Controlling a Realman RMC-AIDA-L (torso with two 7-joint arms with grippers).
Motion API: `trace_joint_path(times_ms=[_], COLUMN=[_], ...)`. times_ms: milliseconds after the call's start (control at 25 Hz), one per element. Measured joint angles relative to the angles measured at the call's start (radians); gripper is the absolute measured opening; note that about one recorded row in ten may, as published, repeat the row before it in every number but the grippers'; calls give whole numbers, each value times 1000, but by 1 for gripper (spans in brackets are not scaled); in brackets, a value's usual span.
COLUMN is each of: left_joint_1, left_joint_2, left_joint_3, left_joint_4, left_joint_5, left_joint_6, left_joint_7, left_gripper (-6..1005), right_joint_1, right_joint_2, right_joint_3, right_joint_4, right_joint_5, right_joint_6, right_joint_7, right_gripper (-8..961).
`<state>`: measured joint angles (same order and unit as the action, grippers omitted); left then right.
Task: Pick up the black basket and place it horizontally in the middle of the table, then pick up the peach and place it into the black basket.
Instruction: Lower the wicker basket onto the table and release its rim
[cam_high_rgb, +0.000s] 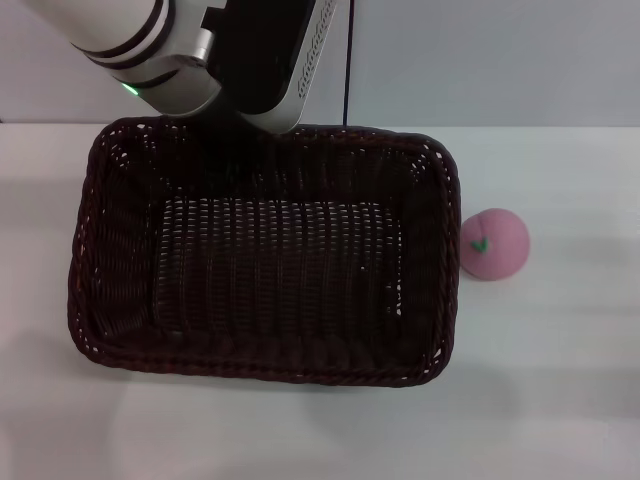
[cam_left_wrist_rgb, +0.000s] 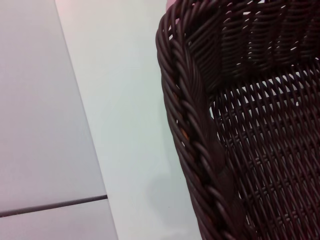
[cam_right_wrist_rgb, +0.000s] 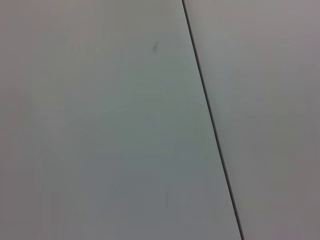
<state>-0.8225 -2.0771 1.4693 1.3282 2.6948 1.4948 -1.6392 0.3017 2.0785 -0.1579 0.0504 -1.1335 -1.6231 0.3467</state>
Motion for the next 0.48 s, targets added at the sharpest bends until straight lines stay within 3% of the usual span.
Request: trace_joint_path(times_ms=[480], left_joint_1=[10], left_joint_2=[-1], left_joint_3=[65], left_joint_4=[-5], left_joint_5=[1], left_joint_6=[-87], left_joint_7=[-46], left_gripper=[226], right_joint_1=[3], right_joint_2=[0], right_joint_3=[0], right_joint_4=[-3], right_joint_5=[-1], right_joint_6=[13], right_joint_7=[0], right_gripper=[523])
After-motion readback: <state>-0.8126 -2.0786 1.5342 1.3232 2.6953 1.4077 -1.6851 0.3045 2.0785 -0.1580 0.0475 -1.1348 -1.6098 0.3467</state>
